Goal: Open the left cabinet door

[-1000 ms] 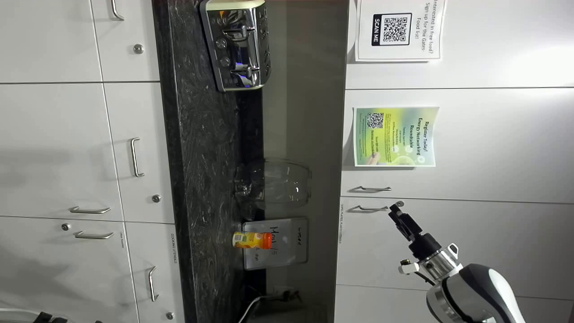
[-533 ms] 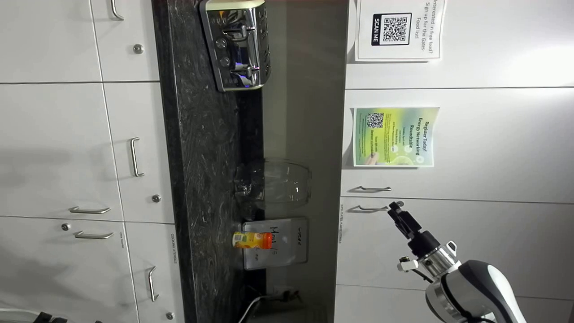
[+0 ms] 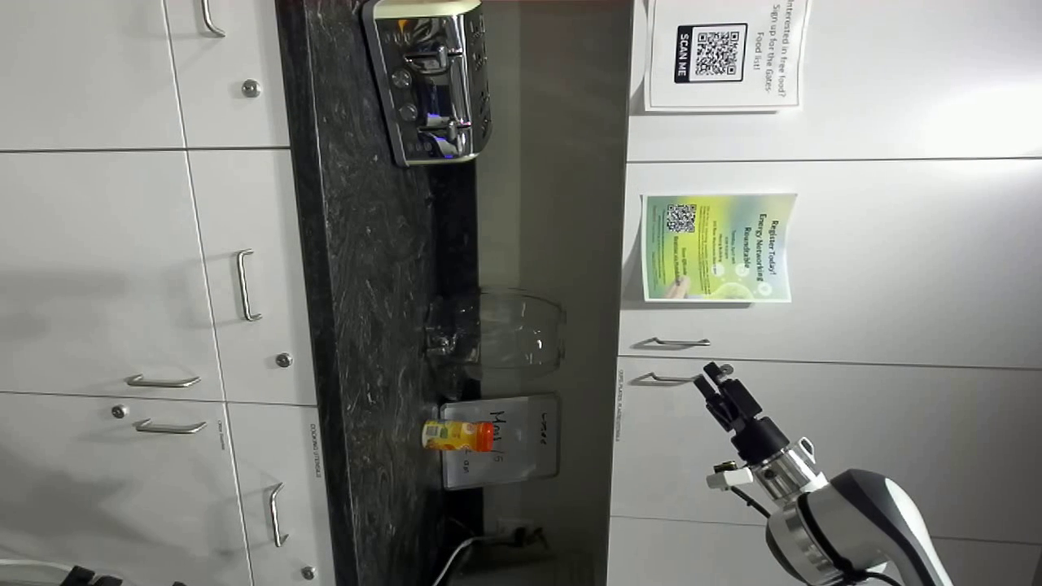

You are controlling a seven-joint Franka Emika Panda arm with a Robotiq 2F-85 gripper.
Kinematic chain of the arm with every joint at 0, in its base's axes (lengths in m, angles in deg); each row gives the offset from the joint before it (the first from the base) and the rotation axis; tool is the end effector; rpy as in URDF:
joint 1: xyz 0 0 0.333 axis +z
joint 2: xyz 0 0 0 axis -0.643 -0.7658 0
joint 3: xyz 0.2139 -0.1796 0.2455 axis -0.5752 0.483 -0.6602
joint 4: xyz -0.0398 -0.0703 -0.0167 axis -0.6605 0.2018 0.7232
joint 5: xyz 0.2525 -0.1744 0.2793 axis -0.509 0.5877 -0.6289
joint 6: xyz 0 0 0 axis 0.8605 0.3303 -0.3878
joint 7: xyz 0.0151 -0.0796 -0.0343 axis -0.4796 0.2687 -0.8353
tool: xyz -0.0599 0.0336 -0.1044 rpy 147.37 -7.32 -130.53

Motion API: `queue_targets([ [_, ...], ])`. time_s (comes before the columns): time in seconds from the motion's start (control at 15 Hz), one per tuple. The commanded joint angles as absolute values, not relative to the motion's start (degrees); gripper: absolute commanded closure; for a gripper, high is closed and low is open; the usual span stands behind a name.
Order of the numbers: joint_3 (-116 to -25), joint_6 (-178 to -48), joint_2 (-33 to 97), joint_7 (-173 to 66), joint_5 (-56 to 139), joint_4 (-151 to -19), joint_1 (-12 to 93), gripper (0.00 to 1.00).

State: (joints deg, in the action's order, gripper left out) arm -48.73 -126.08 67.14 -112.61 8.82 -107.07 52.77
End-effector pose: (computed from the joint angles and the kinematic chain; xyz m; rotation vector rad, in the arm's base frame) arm 0.5151 -0.1659 0.7232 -2.6799 -0.4808 -1.5142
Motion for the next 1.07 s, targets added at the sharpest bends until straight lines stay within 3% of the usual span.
queue_targets([
  [0.0, -48.9, -122.7, 65.0, -115.4, 5.3, -104.5, 50.9, 0.00],
  [0.6, -50.0, -119.4, 59.2, -131.7, -10.2, -99.7, 47.9, 0.00],
  [1.0, -55.1, -119.9, 56.1, -130.0, -9.5, -97.0, 41.0, 0.00],
])
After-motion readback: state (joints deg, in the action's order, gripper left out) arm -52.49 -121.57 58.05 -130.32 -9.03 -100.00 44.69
